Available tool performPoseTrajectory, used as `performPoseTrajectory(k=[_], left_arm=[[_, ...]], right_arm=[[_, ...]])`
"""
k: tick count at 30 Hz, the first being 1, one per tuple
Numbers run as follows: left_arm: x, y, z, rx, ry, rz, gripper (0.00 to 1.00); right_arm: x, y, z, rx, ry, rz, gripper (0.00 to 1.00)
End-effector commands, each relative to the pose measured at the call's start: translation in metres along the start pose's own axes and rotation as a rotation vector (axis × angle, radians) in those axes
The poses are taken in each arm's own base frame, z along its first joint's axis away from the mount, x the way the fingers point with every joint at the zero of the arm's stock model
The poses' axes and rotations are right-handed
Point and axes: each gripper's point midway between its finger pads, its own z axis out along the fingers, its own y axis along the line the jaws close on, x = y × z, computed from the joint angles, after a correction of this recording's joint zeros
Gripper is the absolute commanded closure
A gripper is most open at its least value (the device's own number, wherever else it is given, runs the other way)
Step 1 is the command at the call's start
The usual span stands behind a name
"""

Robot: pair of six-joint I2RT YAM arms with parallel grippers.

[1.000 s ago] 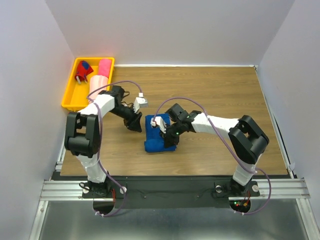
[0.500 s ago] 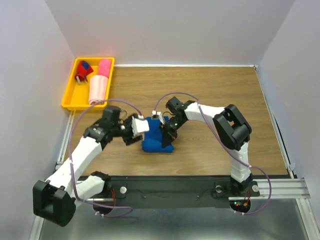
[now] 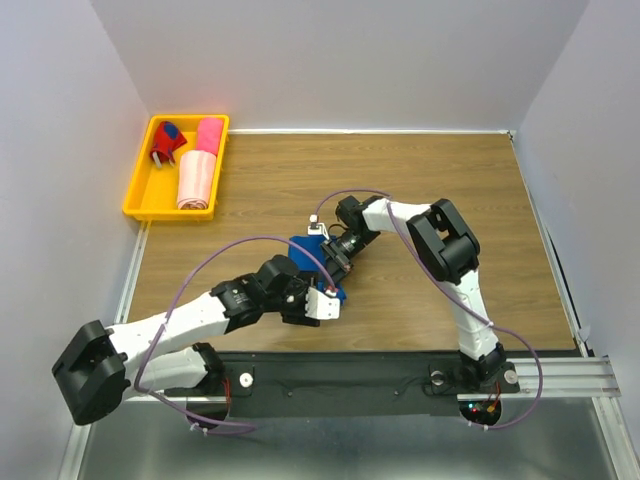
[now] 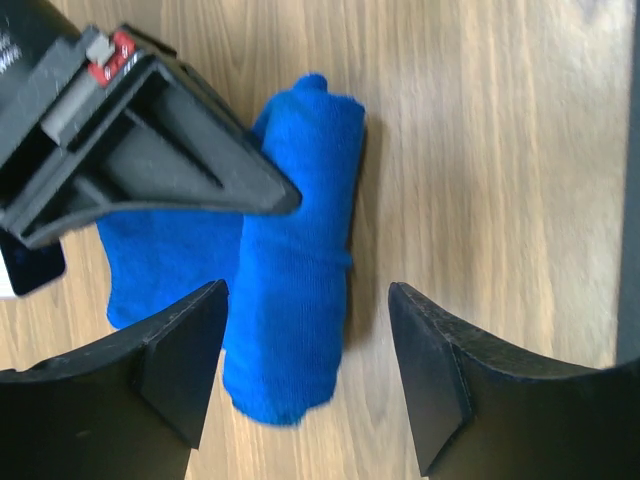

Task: Roll the towels
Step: Roll the towel

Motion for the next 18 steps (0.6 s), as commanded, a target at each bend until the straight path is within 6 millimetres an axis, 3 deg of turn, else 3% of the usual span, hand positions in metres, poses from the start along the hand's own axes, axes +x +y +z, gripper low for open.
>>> performPoseTrajectory(k=[1, 5, 9, 13, 16, 18], left_arm=[[-0.002, 0.012, 0.011, -0.088, -0.003, 0.006, 0.23], [0.019, 0.011, 0.026, -0.102, 0.079, 0.007, 0.25], [0.038, 0.006, 0.031, -0.086, 0.170, -0.004, 0.49], [0.034, -0.015, 0.028, 0.006, 0.143, -0.079, 0.86], [0.033, -0.035, 0.026, 0.108, 0.135, -0.129, 0.96], [0.031, -0.047, 0.023, 0.190, 0.120, -0.163, 0.98]], right_arm=[[0.012, -0.025, 0.005, 0.071, 0.060, 0.031, 0.99], [0.012, -0.027, 0.005, 0.082, 0.065, 0.033, 1.00], [0.011, -0.029, 0.003, 0.086, 0.061, 0.040, 0.99], [0.004, -0.028, -0.010, 0.115, 0.033, 0.040, 0.91], [-0.008, -0.026, -0.025, 0.136, -0.011, 0.048, 0.85], [-0.018, -0.020, -0.039, 0.155, -0.049, 0.040, 0.75]])
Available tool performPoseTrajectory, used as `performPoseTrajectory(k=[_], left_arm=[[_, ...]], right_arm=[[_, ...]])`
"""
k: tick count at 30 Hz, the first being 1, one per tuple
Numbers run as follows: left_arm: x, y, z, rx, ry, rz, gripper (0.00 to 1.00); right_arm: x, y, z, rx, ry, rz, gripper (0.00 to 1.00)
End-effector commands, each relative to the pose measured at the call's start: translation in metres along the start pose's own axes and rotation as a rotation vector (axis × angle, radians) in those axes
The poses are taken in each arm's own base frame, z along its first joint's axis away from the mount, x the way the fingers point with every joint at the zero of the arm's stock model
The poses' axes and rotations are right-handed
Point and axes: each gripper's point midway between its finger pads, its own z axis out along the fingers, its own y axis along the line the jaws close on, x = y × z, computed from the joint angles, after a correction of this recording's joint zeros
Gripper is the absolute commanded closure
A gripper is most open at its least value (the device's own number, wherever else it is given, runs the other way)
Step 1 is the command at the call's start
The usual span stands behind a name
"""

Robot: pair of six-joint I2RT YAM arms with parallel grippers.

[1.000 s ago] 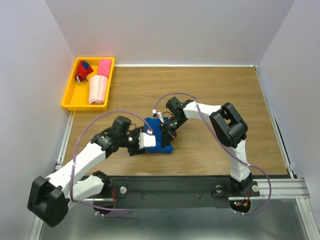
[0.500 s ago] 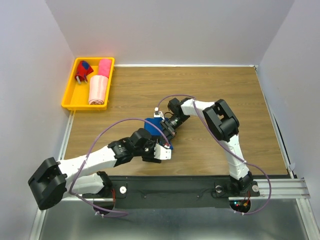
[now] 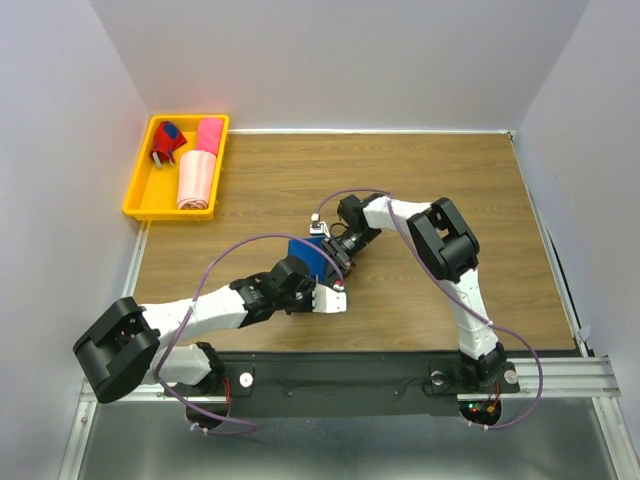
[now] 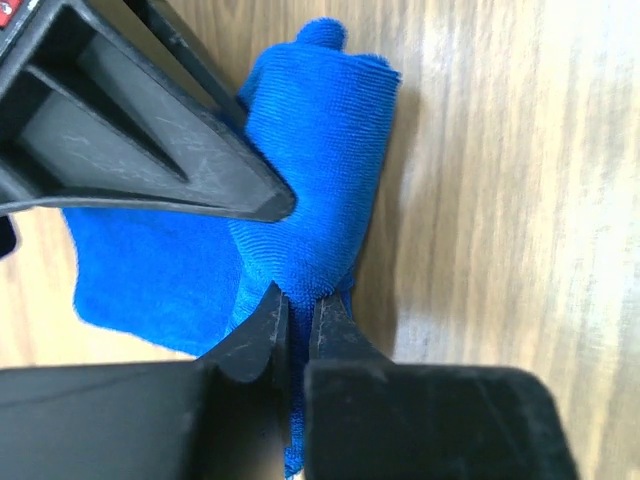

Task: Roll the towels
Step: Roll the towel

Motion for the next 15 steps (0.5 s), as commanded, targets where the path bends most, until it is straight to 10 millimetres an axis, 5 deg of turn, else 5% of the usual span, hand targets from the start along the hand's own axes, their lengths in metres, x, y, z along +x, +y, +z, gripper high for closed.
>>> performPoseTrajectory(k=[1, 7, 15], left_arm=[[0.005, -0.040, -0.010, 0.215, 0.014, -0.100, 1.00], [0.003, -0.039, -0.013, 0.286, -0.007, -0.121, 1.00], [-0.002, -0.037, -0.009, 0.347, -0.009, -0.169, 1.00]], right_arm=[[-0.022, -0.018, -0.041, 0.159, -0.082, -0.021, 0.69], [-0.049, -0.016, -0.072, 0.199, -0.194, -0.013, 0.59], [-0.072, -0.003, -0.080, 0.200, -0.251, -0.047, 0.60]])
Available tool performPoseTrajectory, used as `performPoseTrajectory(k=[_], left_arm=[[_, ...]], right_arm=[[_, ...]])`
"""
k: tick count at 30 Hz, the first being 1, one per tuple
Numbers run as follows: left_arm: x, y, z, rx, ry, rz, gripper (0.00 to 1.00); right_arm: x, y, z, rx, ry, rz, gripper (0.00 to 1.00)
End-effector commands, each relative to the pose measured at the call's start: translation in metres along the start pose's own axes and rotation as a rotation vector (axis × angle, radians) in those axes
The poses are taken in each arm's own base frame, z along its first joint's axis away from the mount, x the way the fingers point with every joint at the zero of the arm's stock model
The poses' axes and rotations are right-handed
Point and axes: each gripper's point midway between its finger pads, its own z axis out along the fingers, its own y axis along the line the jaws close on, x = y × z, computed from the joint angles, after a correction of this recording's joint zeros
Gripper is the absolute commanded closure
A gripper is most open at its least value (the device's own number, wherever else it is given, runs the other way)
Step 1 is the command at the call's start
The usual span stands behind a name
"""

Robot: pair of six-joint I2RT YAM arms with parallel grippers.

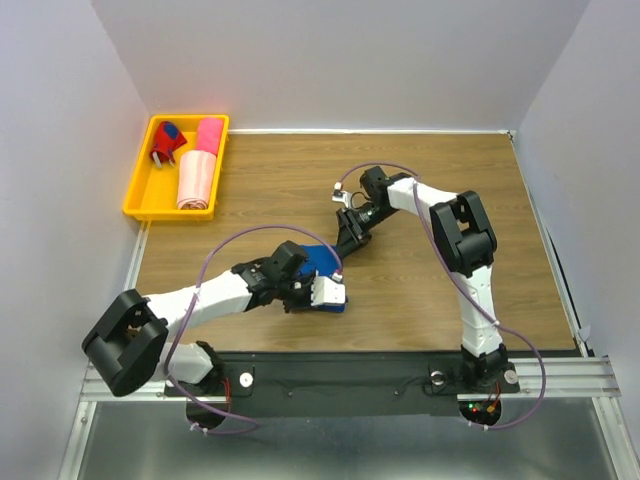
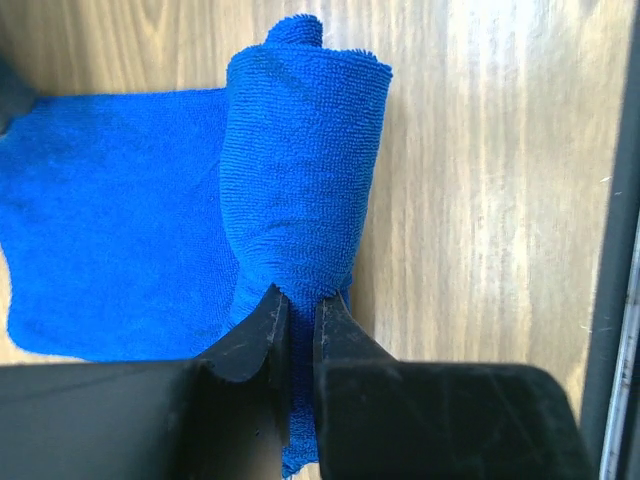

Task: Roll the towels
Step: Roll the towel

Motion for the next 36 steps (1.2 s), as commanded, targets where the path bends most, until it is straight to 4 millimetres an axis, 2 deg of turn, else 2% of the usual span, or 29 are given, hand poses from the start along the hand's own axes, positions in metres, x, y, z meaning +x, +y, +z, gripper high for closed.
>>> performPoseTrajectory(k=[1, 2, 4, 5, 6, 7, 9, 10, 11, 12, 14, 15, 18, 19, 20, 22, 24, 25, 26, 27, 28, 30, 33, 34, 36], left_arm=[[0.006, -0.021, 0.000, 0.146, 0.019, -0.086, 1.00], [0.000, -0.019, -0.002, 0.167, 0.001, -0.103, 1.00], [0.008, -0.006, -0.004, 0.176, -0.004, -0.180, 1.00], [0.004, -0.004, -0.006, 0.203, -0.023, -0.201, 1.00], [0.013, 0.003, -0.004, 0.211, -0.010, -0.247, 1.00], [0.014, 0.004, -0.002, 0.228, -0.006, -0.260, 1.00], [0.012, 0.006, -0.002, 0.271, 0.007, -0.273, 1.00], [0.019, 0.005, 0.005, 0.303, 0.034, -0.307, 1.00], [0.011, 0.012, 0.005, 0.319, 0.016, -0.317, 1.00], [0.020, 0.005, 0.009, 0.377, 0.049, -0.363, 1.00], [0.020, 0.013, 0.009, 0.402, 0.045, -0.419, 0.98], [0.027, 0.011, 0.015, 0.431, 0.066, -0.466, 0.97], [0.031, 0.017, 0.017, 0.499, 0.052, -0.554, 0.97], [0.032, 0.019, 0.018, 0.511, 0.038, -0.571, 0.96], [0.029, 0.027, 0.014, 0.520, -0.001, -0.596, 0.95], [0.034, 0.032, 0.020, 0.544, -0.003, -0.612, 0.94], [0.043, 0.030, 0.022, 0.588, 0.013, -0.666, 0.94], [0.044, 0.031, 0.024, 0.594, 0.011, -0.679, 0.92], [0.045, 0.036, 0.025, 0.593, 0.008, -0.682, 0.92], [0.048, 0.035, 0.027, 0.608, 0.016, -0.704, 0.91], [0.048, 0.038, 0.028, 0.605, 0.013, -0.706, 0.90], [0.052, 0.038, 0.030, 0.620, 0.024, -0.721, 0.88], [0.053, 0.040, 0.029, 0.632, 0.027, -0.730, 0.86], [0.055, 0.038, 0.030, 0.639, 0.034, -0.731, 0.85], [0.057, 0.037, 0.032, 0.648, 0.048, -0.739, 0.84]], right_arm=[[-0.027, 0.025, -0.009, 0.022, -0.064, -0.104, 0.60], [-0.028, 0.026, -0.012, 0.035, -0.070, -0.117, 0.60], [-0.031, 0.030, -0.021, 0.048, -0.093, -0.136, 0.59], [-0.032, 0.038, -0.031, 0.051, -0.115, -0.166, 0.54], [-0.036, 0.037, -0.043, 0.061, -0.143, -0.180, 0.37], [-0.038, 0.039, -0.050, 0.072, -0.159, -0.195, 0.31], [-0.045, 0.046, -0.071, 0.122, -0.207, -0.256, 0.23], [-0.049, 0.047, -0.085, 0.147, -0.236, -0.266, 0.22], [-0.051, 0.049, -0.094, 0.160, -0.253, -0.287, 0.22], [-0.053, 0.059, -0.106, 0.186, -0.281, -0.322, 0.22], [-0.053, 0.063, -0.121, 0.244, -0.305, -0.379, 0.22], [-0.051, 0.081, -0.133, 0.265, -0.331, -0.436, 0.22], [-0.038, 0.089, -0.141, 0.311, -0.331, -0.503, 0.25], [-0.034, 0.098, -0.144, 0.327, -0.336, -0.532, 0.27], [-0.028, 0.093, -0.143, 0.357, -0.319, -0.545, 0.33], [-0.012, 0.098, -0.132, 0.377, -0.273, -0.573, 0.38], [-0.003, 0.095, -0.122, 0.439, -0.225, -0.635, 0.39], [0.002, 0.102, -0.105, 0.439, -0.188, -0.680, 0.39], [0.006, 0.104, -0.097, 0.457, -0.173, -0.711, 0.38], [0.011, 0.101, -0.079, 0.497, -0.133, -0.754, 0.38], [0.014, 0.099, -0.070, 0.519, -0.115, -0.775, 0.37], [0.016, 0.097, -0.050, 0.566, -0.074, -0.826, 0.34], [0.012, 0.094, -0.032, 0.611, -0.039, -0.881, 0.31], [0.010, 0.100, -0.020, 0.609, -0.043, -0.927, 0.28], [0.003, 0.099, -0.010, 0.637, -0.044, -0.986, 0.27]])
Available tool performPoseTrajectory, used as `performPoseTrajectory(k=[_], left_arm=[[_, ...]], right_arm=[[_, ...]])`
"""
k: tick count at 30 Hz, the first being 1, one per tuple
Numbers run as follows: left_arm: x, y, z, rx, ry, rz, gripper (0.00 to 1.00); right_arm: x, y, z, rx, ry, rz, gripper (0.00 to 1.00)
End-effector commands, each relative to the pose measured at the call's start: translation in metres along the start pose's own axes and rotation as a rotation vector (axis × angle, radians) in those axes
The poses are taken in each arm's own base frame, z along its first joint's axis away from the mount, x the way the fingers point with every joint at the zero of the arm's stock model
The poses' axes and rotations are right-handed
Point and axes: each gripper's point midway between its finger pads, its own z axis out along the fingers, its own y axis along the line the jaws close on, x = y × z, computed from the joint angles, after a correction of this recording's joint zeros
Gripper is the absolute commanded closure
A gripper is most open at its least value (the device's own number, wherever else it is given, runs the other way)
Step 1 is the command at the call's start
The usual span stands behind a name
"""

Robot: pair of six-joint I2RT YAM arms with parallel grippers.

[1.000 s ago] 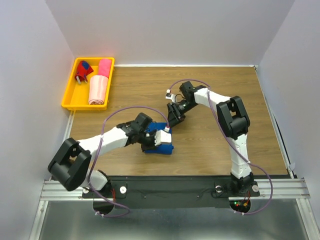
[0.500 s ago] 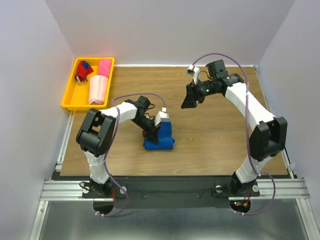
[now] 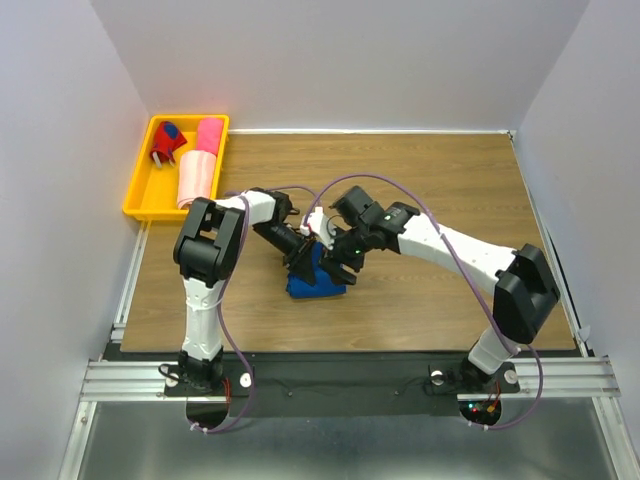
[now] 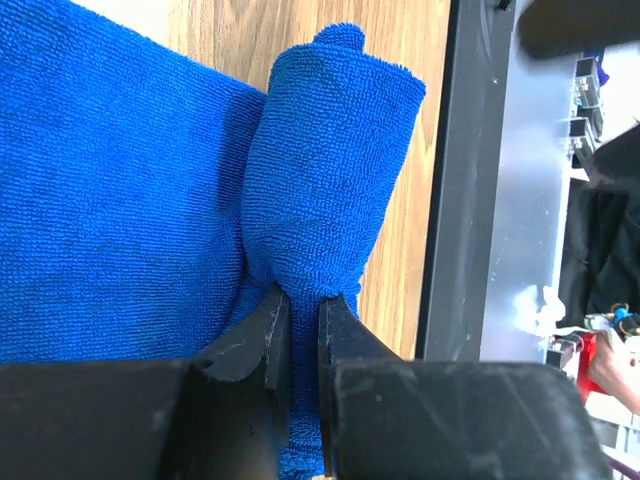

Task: Roll the towels
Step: Roll the towel

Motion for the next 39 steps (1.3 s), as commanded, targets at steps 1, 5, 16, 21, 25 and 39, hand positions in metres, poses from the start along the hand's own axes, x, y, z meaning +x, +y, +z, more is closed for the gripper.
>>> performPoseTrajectory(k=[1, 5, 16, 21, 25, 39], left_arm=[[0.041, 0.039, 0.000, -0.098, 0.179, 0.022, 0.84], [0.037, 0.041, 0.001, -0.094, 0.166, 0.015, 0.82], [0.027, 0.047, -0.002, -0.094, 0.159, 0.026, 0.82], [0.021, 0.036, -0.006, -0.085, 0.134, 0.058, 0.75], [0.014, 0.022, -0.014, -0.085, 0.113, 0.086, 0.69], [-0.002, 0.002, -0.073, -0.245, -0.028, 0.206, 0.51]], right_arm=[[-0.025, -0.023, 0.016, 0.155, -0.043, -0.156, 0.27], [-0.018, -0.016, 0.039, 0.132, -0.028, -0.221, 0.26], [0.027, -0.009, 0.095, 0.134, 0.051, -0.253, 0.33], [0.047, -0.003, 0.102, 0.099, 0.090, -0.236, 0.65], [0.061, 0.004, 0.104, 0.068, 0.114, -0.226, 0.95], [0.079, 0.034, 0.088, -0.261, 0.168, 0.067, 0.99]])
